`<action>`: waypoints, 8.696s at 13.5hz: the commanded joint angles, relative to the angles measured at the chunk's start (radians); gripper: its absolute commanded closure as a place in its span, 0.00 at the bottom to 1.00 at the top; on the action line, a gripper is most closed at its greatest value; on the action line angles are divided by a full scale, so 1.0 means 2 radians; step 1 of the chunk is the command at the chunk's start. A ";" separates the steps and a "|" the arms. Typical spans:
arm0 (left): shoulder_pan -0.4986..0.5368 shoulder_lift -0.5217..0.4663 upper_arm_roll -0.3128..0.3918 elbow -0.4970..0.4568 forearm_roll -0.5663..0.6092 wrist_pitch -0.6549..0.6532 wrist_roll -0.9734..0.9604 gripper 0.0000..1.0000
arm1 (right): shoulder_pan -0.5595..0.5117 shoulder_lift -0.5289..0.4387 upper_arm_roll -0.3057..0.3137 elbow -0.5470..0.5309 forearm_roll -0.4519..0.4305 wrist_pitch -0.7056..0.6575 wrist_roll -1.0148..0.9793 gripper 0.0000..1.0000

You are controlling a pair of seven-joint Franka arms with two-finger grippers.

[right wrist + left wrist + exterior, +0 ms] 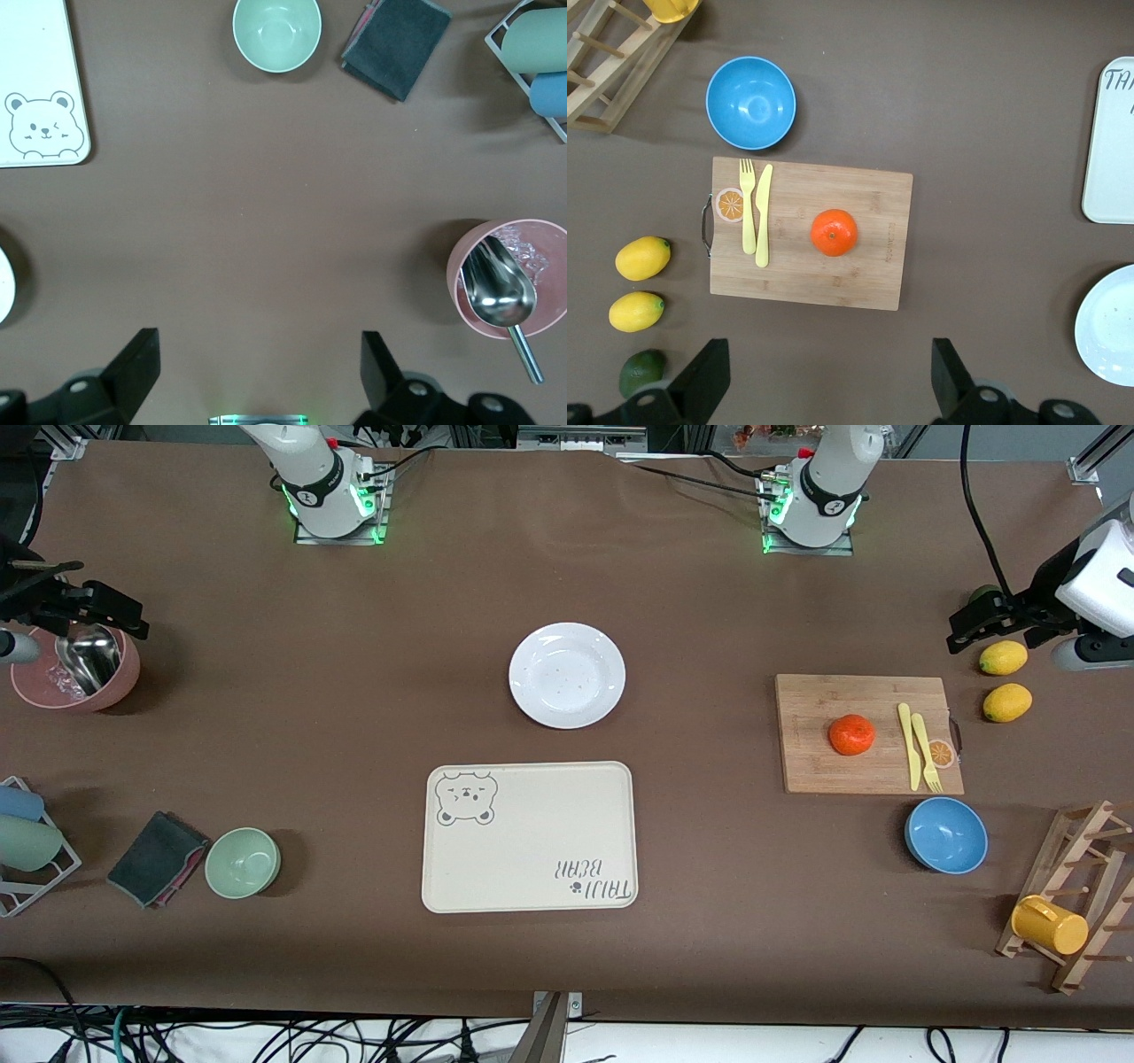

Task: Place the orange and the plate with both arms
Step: 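Raise the left gripper and move it toward the orange on the board, then lower the left gripper over the orange and close on it, then carry the orange with the left gripper onto the white plate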

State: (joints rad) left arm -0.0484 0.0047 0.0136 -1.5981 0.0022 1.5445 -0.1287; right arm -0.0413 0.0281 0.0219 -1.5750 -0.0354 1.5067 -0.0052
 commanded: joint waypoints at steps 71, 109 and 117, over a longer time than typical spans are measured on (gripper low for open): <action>0.033 0.105 -0.004 -0.286 -0.028 0.340 -0.025 0.00 | -0.006 -0.006 0.005 -0.006 -0.001 -0.002 -0.003 0.00; -0.115 0.275 -0.296 -0.095 0.025 0.373 -0.443 1.00 | -0.006 -0.006 0.005 -0.006 0.000 -0.002 -0.003 0.00; -0.147 0.334 -0.295 -0.075 0.069 0.382 -0.492 0.83 | -0.006 -0.006 0.006 -0.006 0.000 -0.002 -0.003 0.00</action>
State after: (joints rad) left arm -0.3071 0.6528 -0.5873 -1.7806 0.1124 2.3181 -1.0804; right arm -0.0414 0.0288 0.0222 -1.5770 -0.0353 1.5054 -0.0056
